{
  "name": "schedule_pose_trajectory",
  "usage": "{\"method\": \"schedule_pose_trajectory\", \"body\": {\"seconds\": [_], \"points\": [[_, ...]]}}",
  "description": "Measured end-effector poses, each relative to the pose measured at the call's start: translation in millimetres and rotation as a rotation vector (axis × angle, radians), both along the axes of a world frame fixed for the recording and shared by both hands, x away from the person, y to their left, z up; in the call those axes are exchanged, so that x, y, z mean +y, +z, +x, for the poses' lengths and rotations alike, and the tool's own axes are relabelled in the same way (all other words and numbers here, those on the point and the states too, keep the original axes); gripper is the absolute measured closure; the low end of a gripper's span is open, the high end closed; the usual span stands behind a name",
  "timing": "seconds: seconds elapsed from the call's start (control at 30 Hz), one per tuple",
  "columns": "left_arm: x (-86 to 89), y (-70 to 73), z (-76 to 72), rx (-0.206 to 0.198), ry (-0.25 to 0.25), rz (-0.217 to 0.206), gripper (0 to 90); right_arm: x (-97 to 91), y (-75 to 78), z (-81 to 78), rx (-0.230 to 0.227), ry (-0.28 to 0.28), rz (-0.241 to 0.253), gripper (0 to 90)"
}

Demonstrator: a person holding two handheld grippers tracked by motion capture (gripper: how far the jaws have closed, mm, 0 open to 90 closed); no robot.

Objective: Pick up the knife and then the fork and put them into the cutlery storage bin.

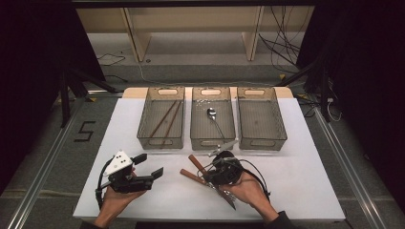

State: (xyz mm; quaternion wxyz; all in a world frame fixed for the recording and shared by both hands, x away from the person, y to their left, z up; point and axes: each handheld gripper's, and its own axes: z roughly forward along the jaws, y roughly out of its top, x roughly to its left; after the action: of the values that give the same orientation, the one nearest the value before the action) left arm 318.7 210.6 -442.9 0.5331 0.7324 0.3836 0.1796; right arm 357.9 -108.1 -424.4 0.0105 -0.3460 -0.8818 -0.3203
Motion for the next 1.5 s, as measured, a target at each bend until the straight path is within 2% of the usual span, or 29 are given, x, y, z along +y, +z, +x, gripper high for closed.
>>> {"method": "schedule_pose_trajectory", "body": {"seconds": [0.23, 0.53, 0.97, 1.2, 1.5], "points": [[0.5, -0.1, 0.1, 0.002, 0.004, -0.001, 15.9, -19.3, 23.7, 9.3, -0.056, -0.055, 0.055, 77.8], [0.8, 0.1, 0.4, -0.001, 0.008, -0.007, 15.8, -45.7, 42.7, 28.3, -0.088, -0.126, 0.103, 77.7], [1.4, 0.1, 0.6, 0.000, 0.008, -0.008, 15.9, -73.7, 62.8, 62.2, -0.116, -0.230, 0.125, 77.7], [1.4, 0.1, 0.7, -0.001, 0.008, -0.009, 15.8, -81.6, 73.9, 78.4, -0.133, -0.269, 0.139, 77.7], [1.3, 0.0, 0.7, 0.000, 0.009, -0.009, 15.8, -86.7, 79.6, 94.0, -0.139, -0.302, 0.142, 77.7]]}}
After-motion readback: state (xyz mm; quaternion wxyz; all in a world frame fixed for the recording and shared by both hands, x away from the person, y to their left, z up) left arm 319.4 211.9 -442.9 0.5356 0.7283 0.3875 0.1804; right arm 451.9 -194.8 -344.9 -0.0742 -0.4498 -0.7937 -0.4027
